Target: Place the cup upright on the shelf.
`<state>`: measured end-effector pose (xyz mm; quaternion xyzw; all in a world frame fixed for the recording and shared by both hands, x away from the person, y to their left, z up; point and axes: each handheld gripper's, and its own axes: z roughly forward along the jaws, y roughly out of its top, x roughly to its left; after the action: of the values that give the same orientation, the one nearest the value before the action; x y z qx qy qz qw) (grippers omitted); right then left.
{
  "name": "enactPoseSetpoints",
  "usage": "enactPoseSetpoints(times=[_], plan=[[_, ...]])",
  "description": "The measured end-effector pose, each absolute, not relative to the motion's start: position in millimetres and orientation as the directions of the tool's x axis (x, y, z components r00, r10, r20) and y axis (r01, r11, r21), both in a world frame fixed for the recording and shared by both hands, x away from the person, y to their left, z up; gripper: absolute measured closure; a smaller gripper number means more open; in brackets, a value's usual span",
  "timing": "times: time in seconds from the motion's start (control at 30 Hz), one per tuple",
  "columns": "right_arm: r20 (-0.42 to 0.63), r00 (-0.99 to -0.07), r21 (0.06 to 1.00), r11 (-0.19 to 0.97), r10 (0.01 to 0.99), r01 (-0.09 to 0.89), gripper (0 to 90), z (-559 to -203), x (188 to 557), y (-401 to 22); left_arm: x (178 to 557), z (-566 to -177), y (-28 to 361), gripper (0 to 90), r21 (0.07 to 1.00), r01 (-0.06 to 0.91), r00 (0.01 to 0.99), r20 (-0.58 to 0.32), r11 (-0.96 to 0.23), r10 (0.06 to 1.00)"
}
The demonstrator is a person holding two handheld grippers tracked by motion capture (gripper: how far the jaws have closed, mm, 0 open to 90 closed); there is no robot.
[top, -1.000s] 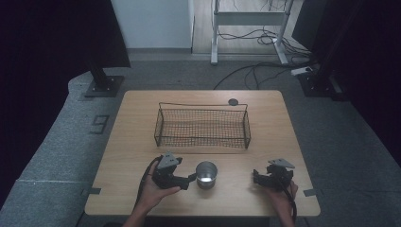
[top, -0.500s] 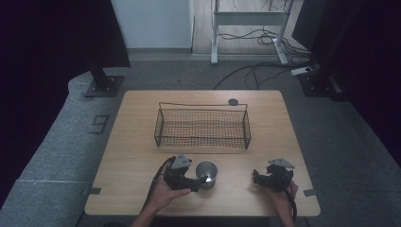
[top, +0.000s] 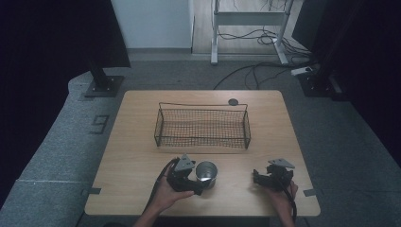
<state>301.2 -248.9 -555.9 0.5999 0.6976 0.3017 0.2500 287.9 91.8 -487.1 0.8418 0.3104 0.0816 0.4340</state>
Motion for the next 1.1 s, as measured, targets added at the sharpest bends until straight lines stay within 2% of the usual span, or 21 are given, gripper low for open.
enactPoseSetpoints(times=[0.23,0.5,0.57,0.8,1.1], plan=[[0.013,-0.155,0.721,0.098,0.988,0.686,3.6,-556,301,-249,291,-494,78,6.8,0.766,0.451,0.795,-0.112,-0.458,0.596],[0.013,-0.155,0.721,0.098,0.988,0.686,3.6,-556,301,-249,297,-514,63,10.3,0.744,0.460,0.781,-0.079,-0.485,0.619],[0.013,-0.155,0.721,0.098,0.988,0.686,3.6,-556,301,-249,296,-514,63,14.3,0.749,0.456,0.777,-0.071,-0.481,0.626],[0.014,-0.152,0.723,0.095,0.988,0.685,3.8,-556,301,-249,295,-514,65,18.7,0.756,0.430,0.779,-0.034,-0.494,0.626],[0.013,-0.150,0.722,0.094,0.989,0.685,3.8,-556,301,-249,294,-503,76,18.8,0.780,0.412,0.782,-0.037,-0.471,0.622]])
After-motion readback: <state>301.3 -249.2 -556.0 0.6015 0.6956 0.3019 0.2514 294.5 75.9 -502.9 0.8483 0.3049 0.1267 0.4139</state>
